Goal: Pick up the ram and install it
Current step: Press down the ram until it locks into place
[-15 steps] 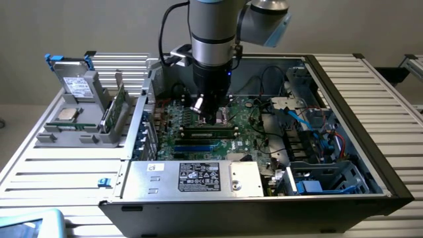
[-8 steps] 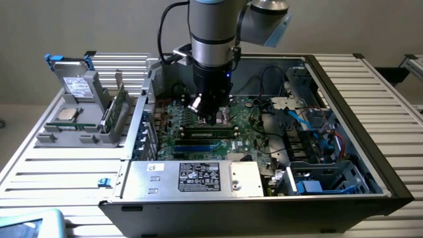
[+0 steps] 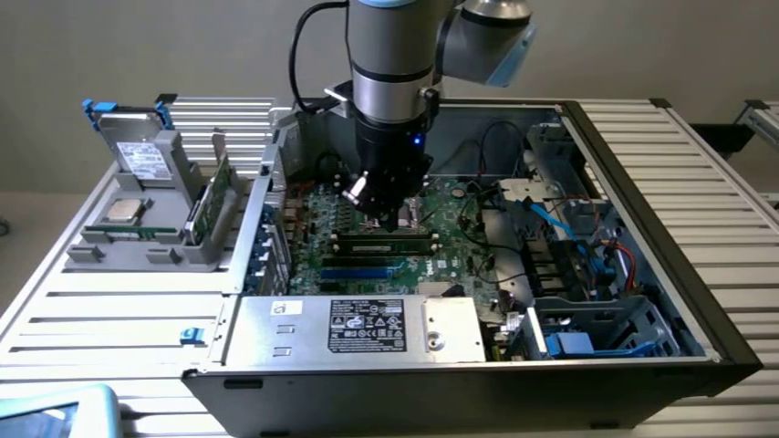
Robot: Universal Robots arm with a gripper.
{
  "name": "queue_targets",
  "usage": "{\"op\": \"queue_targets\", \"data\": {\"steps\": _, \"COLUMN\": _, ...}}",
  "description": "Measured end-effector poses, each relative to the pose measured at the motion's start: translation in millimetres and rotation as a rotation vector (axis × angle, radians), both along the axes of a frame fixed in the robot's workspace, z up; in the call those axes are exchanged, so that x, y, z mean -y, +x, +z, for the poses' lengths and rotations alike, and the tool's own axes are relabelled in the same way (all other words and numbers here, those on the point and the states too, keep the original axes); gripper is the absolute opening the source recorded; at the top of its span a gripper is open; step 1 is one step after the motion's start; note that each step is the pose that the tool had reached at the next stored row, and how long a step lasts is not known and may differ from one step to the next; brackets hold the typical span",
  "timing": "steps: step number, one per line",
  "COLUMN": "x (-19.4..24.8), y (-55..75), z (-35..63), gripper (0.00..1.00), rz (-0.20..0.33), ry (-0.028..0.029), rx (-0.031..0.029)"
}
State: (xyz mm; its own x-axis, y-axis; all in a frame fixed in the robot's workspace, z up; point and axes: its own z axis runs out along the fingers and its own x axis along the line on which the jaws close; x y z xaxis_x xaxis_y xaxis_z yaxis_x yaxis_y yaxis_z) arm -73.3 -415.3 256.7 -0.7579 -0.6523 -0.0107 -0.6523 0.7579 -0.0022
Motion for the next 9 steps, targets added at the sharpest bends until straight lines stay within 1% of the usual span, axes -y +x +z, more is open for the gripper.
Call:
{"op": "queue_targets", "data": {"steps": 5, "x": 0.0, "y": 0.0, "z": -0.1, "gripper": 0.11, "rz": -0.065, "ry": -0.0018, "rx": 0.0000}}
{"op": "queue_targets", "data": {"steps": 9, "x": 0.0, "y": 0.0, "z": -0.1, "gripper": 0.11, "rz": -0.125, "ry": -0.0019, "rx": -0.0001}}
